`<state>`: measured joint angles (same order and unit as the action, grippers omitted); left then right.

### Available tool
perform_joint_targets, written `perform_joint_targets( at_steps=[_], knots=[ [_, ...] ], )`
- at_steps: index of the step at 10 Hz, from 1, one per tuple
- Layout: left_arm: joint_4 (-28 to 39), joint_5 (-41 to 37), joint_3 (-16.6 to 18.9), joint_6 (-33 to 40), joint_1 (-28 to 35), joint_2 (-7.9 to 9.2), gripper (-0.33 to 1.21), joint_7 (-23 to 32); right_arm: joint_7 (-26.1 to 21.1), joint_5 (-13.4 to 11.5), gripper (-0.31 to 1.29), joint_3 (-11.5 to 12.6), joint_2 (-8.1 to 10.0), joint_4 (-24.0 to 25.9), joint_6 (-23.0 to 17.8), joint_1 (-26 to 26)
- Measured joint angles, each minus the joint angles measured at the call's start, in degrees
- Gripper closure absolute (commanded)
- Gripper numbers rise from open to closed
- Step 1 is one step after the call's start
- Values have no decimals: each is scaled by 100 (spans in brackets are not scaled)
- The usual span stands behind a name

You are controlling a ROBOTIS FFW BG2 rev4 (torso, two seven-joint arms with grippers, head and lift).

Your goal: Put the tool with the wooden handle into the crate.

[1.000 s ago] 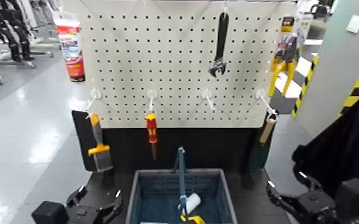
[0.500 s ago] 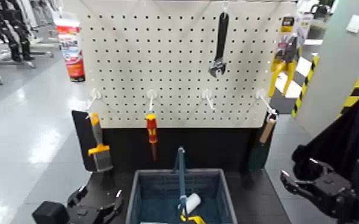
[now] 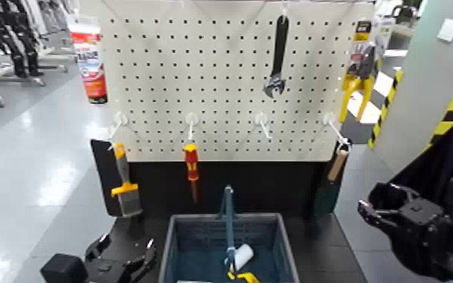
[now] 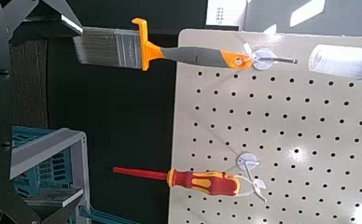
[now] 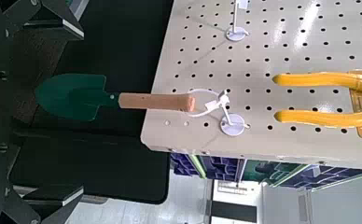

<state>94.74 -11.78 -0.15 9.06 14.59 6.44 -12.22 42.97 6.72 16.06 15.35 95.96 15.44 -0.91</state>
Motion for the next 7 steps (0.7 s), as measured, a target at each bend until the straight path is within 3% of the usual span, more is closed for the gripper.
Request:
perform_joint_targets(
  at_steps=[4, 7],
  knots=[
    [0, 0, 6, 8, -8, -9, 10, 0, 174, 268, 14, -405, 368, -774, -129, -621],
    [-11, 0, 6, 19, -17, -11, 10, 0, 227, 334, 14, -790, 474, -1338, -350, -1098]
  ],
)
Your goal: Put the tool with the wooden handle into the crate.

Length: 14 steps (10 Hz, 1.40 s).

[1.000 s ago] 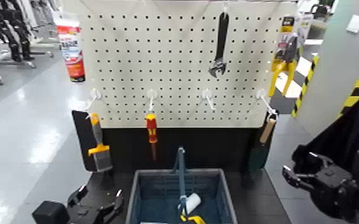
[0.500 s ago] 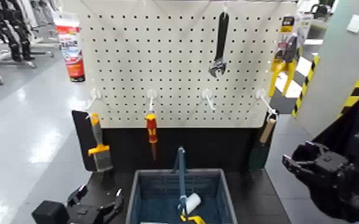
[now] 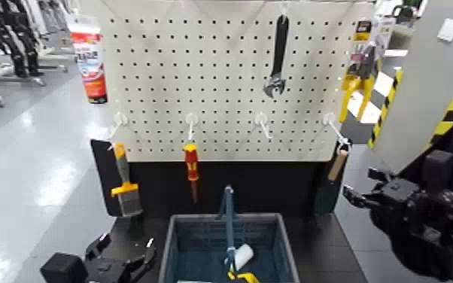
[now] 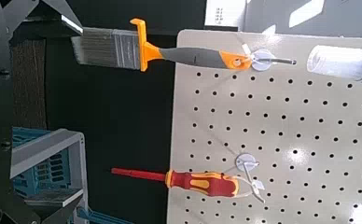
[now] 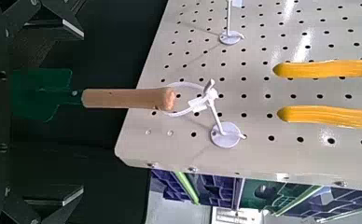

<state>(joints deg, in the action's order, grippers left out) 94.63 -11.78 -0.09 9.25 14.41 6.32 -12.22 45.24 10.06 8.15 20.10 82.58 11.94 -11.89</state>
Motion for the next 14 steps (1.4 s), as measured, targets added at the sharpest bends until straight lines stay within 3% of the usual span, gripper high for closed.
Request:
perform_joint_targets(
  at_steps=[5, 8, 11, 13, 14],
  knots=[
    [-45, 0, -11, 23, -34, 0, 10, -17, 88, 127, 15, -546, 12, -990, -411, -631],
    [-87, 0, -25, 44, -70, -3, 10, -44, 117, 179, 24, -710, -27, -1393, -614, -897],
    [-137, -8, -44, 76, -114, -9, 10, -78, 98, 291, 55, -851, -63, -1676, -785, -1067],
    [-156, -10, -46, 92, -122, -9, 10, -87, 84, 371, 111, -960, -97, -1852, -871, -1146],
    [-160, -16, -44, 99, -120, -9, 10, -88, 57, 380, 119, -972, -107, -1866, -884, -1148]
  ],
)
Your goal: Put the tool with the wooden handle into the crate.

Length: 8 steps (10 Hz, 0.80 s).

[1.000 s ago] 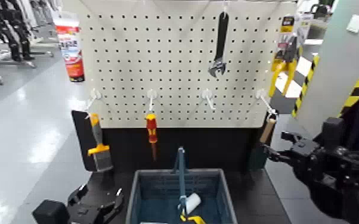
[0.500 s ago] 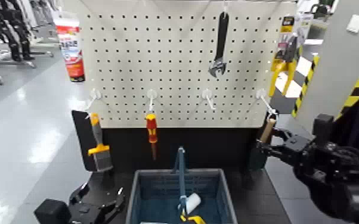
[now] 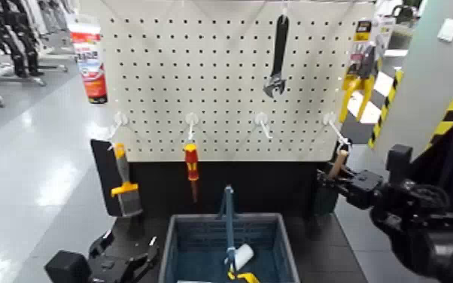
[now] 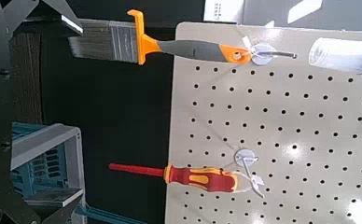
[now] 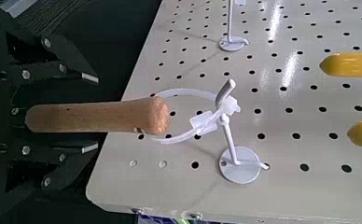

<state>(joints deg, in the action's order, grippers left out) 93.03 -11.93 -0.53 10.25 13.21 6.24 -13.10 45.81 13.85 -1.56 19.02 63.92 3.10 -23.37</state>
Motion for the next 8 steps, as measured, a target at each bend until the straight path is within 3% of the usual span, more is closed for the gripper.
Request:
perform_joint_targets(
  at_steps=[1, 8],
  knots=[
    [-3, -7, 11, 9, 9, 0, 10, 0, -78, -15, 125, -1, -6, 32, -7, 15],
    [-4, -28, 18, 21, 35, 0, 10, 3, -266, -137, 127, 221, -106, 535, 128, 314]
  ],
)
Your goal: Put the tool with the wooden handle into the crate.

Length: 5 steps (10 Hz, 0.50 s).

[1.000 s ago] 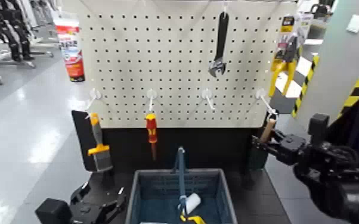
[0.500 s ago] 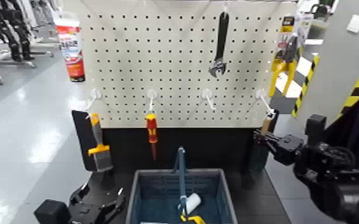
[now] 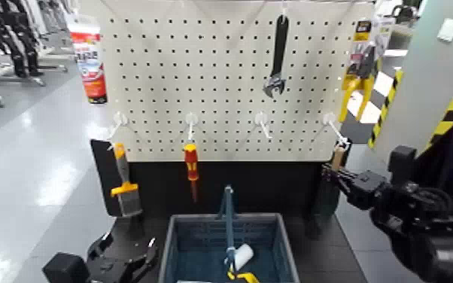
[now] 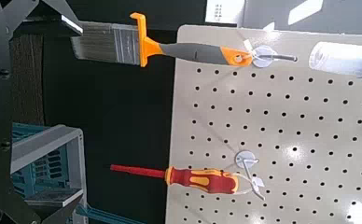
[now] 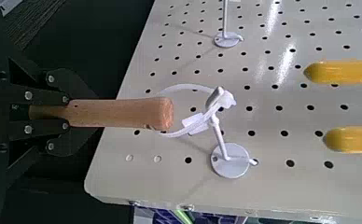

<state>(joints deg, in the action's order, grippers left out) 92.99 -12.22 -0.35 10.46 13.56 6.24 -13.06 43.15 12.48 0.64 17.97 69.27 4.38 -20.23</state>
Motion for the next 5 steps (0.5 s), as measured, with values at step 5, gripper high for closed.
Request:
perform_joint_targets(
  at_steps=[5],
  knots=[
    [0, 0, 0, 9, 7, -18, 10, 6, 5, 30, 127, 176, -174, 779, 217, 358]
  ],
)
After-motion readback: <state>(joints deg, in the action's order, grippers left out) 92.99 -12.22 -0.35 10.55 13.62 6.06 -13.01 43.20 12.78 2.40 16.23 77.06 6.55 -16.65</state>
